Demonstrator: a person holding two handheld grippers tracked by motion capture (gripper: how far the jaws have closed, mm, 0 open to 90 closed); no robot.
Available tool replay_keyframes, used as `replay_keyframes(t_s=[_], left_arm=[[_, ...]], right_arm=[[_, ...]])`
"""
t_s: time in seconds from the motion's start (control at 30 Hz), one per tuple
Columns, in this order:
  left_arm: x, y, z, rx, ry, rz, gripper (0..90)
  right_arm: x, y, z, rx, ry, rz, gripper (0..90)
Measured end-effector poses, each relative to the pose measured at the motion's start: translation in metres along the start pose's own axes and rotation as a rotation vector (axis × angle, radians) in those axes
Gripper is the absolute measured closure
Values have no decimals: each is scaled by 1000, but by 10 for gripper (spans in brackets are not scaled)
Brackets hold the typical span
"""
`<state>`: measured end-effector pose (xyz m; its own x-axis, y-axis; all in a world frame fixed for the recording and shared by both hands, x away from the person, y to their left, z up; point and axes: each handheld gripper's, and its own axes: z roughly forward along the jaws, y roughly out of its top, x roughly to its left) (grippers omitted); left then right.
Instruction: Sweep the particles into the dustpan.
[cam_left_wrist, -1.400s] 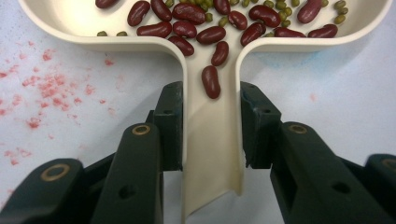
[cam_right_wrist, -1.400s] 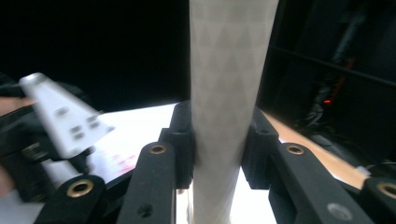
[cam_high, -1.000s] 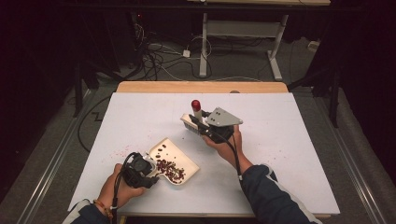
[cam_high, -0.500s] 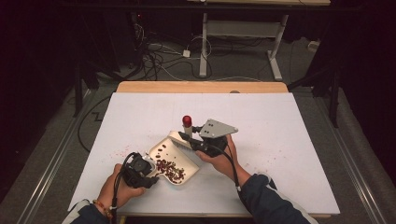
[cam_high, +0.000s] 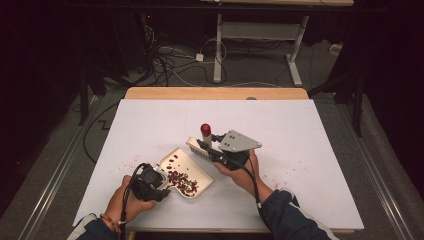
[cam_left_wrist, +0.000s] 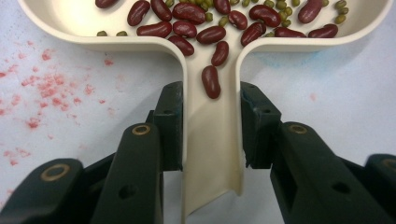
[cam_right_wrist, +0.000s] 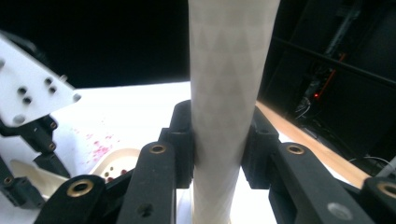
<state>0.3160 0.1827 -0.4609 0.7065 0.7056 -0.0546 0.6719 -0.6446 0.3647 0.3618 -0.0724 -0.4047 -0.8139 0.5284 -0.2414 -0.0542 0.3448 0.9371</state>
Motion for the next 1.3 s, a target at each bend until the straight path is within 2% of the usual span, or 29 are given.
replay_keyframes(t_s=[0.1, 0.2, 0.27, 0.3, 0.4, 0.47, 0.53, 0.63, 0.67, 0.97, 1.3], left_arm=[[0, 0, 0, -3, -2, -2, 634], [0, -1, 0, -9, -4, -8, 634], [0, -1, 0, -10, -5, -8, 634], [0, -2, 0, -18, -4, -18, 634], [0, -1, 0, -10, -2, -12, 634], [0, -1, 0, -9, -2, -13, 634], [1, -1, 0, -9, -5, -14, 634], [1, 0, 0, -10, -3, -15, 634], [1, 0, 1, -14, -4, -21, 634], [5, 1, 1, -21, -21, -29, 633], [9, 0, 1, -33, -20, -42, 633]], right_arm=[[15, 0, 7, 6, 23, -47, 706], [29, 1, 10, 13, 52, -58, 704], [40, 2, 9, 18, 63, -89, 703], [42, 3, 8, 17, 70, -90, 703], [50, 7, 4, 9, 89, -92, 705], [51, 10, 1, 1, 112, -75, 706], [52, 12, -2, 2, 108, -78, 705], [48, 12, -7, -5, 85, -70, 706], [44, 12, -10, -16, 80, -49, 706], [12, 19, -41, -49, -5, 19, 705], [-24, 7, -85, -12, -93, 86, 705]])
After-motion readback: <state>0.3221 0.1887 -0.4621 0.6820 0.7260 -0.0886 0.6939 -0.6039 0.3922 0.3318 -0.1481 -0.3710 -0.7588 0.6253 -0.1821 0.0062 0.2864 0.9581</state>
